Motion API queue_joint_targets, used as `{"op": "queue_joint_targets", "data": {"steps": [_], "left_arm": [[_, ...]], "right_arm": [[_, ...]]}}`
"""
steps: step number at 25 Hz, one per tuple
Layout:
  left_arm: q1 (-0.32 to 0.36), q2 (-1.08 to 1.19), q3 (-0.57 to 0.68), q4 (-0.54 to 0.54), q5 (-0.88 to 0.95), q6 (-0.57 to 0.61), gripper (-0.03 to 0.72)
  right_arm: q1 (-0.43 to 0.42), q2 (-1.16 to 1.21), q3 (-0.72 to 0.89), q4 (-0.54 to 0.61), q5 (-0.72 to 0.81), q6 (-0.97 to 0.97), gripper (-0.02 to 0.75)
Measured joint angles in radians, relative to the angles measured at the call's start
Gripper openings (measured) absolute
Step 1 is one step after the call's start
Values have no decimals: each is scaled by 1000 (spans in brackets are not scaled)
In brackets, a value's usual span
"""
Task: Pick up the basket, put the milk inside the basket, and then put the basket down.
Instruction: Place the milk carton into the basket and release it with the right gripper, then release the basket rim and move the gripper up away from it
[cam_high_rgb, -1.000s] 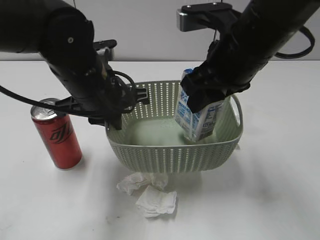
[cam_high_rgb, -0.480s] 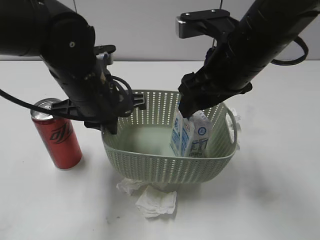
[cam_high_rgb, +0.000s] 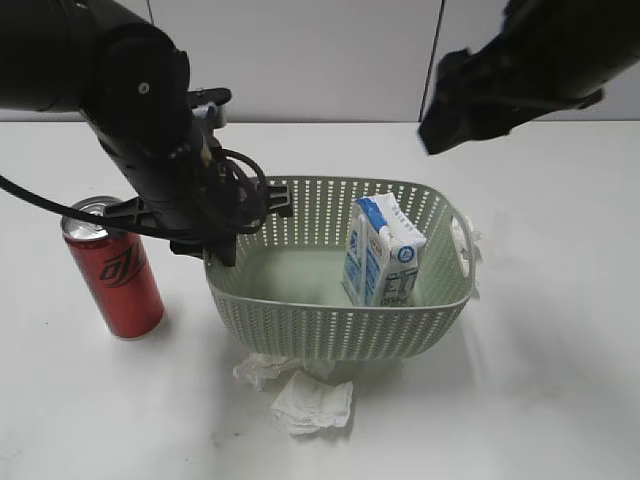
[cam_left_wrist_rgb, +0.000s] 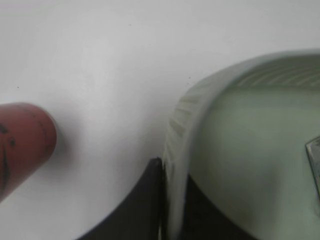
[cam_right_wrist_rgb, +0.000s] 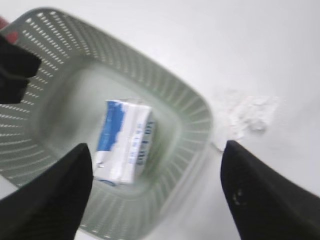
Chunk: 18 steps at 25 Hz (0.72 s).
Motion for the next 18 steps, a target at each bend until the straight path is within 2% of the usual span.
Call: {"op": "queue_joint_targets", "data": {"steps": [5,8,11,18], "left_arm": [[0,0,0,0,0,0,13],[0,0,0,0,0,0,13],[0,0,0,0,-1,0,13],[1,0,-33,20,9,0,13]], "right_arm": [[-234,-42,1,-34,82,-32,595],[-341,-42,11,-32,104,-61,594],[-385,-45,15,-23,158,-89,594],[-393,-186,135,27,209,-99,594]]}}
